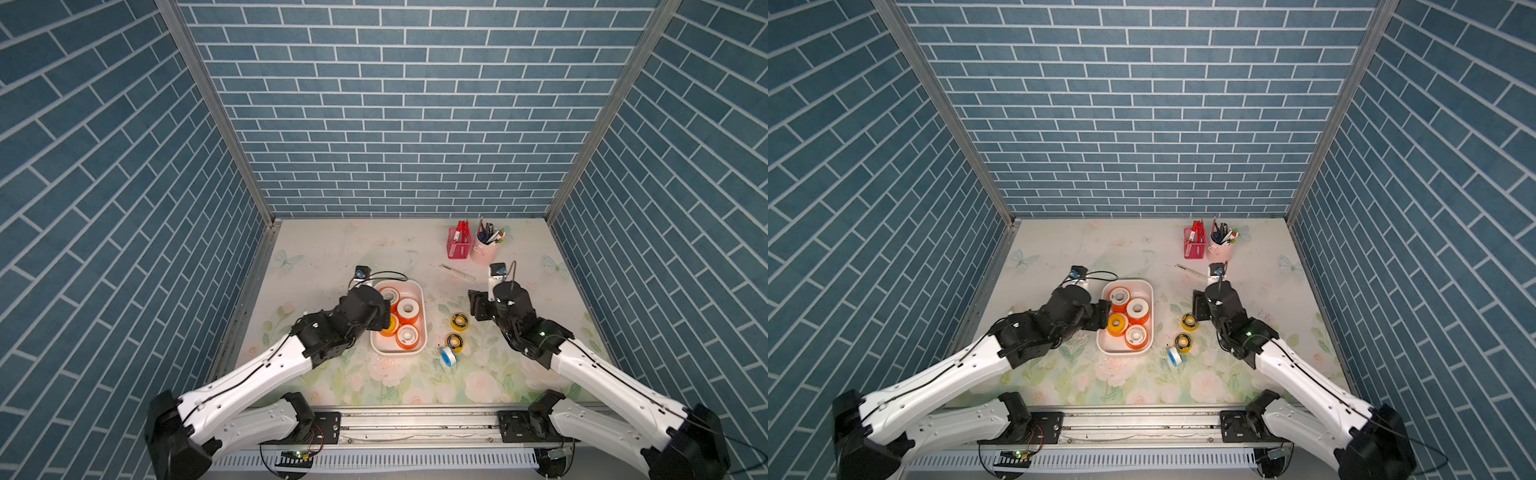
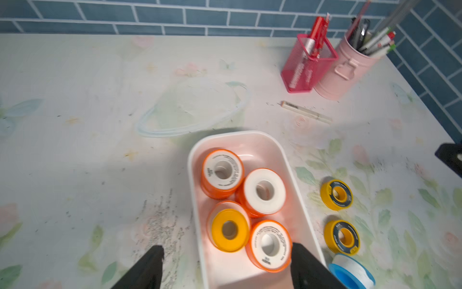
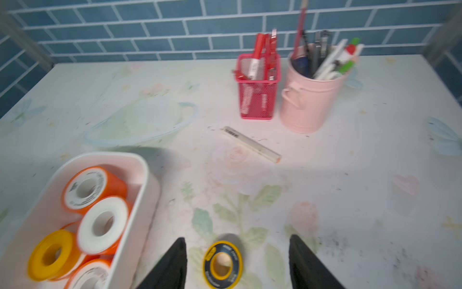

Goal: Put the sealing tape into the storage box
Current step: Place the sealing tape in the storage box, then pick up the sealing tape at the center of the board.

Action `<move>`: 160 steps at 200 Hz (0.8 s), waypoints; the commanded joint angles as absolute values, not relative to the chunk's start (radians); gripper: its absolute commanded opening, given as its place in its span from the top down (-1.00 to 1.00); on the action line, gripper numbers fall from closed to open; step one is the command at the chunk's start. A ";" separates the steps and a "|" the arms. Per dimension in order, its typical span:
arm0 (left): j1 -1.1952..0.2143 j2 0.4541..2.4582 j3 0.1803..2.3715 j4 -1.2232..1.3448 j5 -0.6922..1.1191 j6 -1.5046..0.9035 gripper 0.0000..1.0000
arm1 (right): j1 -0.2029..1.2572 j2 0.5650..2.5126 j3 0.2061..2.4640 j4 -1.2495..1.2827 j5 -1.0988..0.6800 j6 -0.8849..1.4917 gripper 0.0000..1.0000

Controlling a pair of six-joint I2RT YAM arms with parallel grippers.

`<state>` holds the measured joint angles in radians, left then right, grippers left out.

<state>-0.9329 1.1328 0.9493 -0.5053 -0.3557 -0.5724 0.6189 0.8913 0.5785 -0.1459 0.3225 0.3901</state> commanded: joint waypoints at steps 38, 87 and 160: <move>-1.116 1.628 1.265 -0.395 -0.305 -0.582 -0.66 | 0.423 0.710 0.330 -0.024 0.354 0.458 -0.27; -1.150 1.996 1.568 -0.459 -0.231 -0.575 -0.70 | 0.383 0.768 0.260 0.062 0.326 0.474 -0.33; -1.144 2.187 1.673 -0.482 -0.237 -0.590 -0.75 | 0.356 0.793 0.250 0.086 0.284 0.472 -0.36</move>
